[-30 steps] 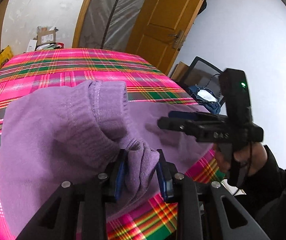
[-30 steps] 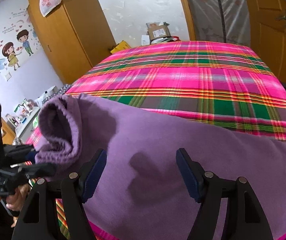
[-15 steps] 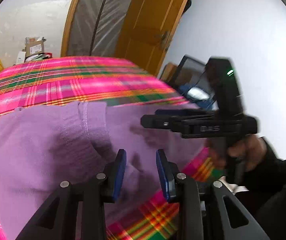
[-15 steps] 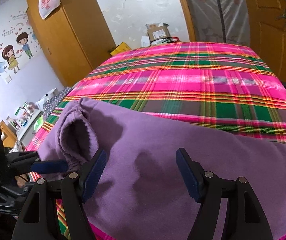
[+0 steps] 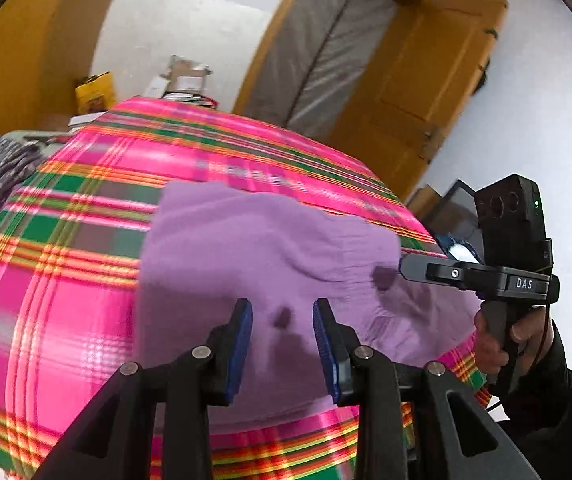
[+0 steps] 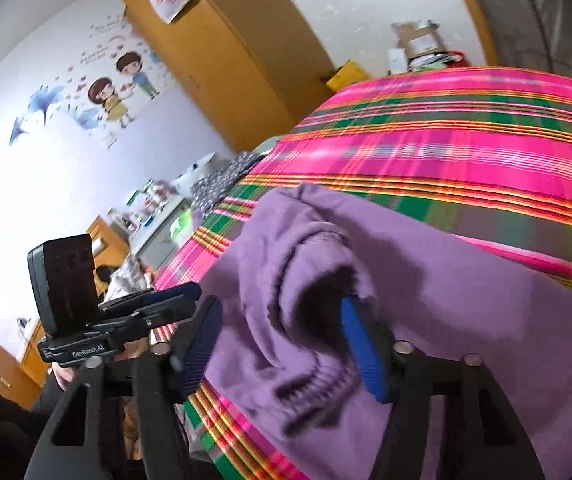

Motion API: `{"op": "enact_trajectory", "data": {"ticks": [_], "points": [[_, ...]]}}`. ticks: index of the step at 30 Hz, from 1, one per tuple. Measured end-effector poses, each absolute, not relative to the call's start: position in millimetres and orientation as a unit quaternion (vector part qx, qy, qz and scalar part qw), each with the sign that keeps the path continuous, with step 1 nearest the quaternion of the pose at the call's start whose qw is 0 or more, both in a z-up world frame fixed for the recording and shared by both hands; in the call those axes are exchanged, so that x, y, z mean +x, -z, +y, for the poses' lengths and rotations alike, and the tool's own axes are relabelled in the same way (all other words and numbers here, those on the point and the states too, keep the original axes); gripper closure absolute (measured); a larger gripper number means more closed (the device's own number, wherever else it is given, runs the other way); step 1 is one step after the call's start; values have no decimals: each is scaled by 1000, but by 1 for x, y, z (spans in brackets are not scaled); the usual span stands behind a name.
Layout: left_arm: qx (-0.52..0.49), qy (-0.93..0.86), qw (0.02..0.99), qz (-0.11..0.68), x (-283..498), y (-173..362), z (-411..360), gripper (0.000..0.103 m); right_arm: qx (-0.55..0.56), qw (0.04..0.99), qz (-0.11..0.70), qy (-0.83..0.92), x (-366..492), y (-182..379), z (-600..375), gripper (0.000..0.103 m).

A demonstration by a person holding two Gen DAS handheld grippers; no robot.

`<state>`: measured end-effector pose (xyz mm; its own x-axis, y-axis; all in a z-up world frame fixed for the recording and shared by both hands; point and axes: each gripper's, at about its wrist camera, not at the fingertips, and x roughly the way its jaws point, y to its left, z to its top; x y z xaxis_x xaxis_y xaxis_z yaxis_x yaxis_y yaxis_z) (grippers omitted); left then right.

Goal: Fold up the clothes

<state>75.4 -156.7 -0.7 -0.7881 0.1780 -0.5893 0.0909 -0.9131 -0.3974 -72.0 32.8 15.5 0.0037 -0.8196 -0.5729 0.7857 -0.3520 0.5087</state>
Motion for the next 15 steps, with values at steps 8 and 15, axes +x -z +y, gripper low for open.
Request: {"op": "enact_trajectory", "data": {"ticks": [8, 15], "points": [[-349, -916, 17, -199, 72, 21, -155, 71, 447, 544, -53, 709, -98, -4, 11, 95], [-357, -912, 32, -198, 81, 29, -157, 71, 519, 485, -104, 696, -129, 33, 22, 89]]}}
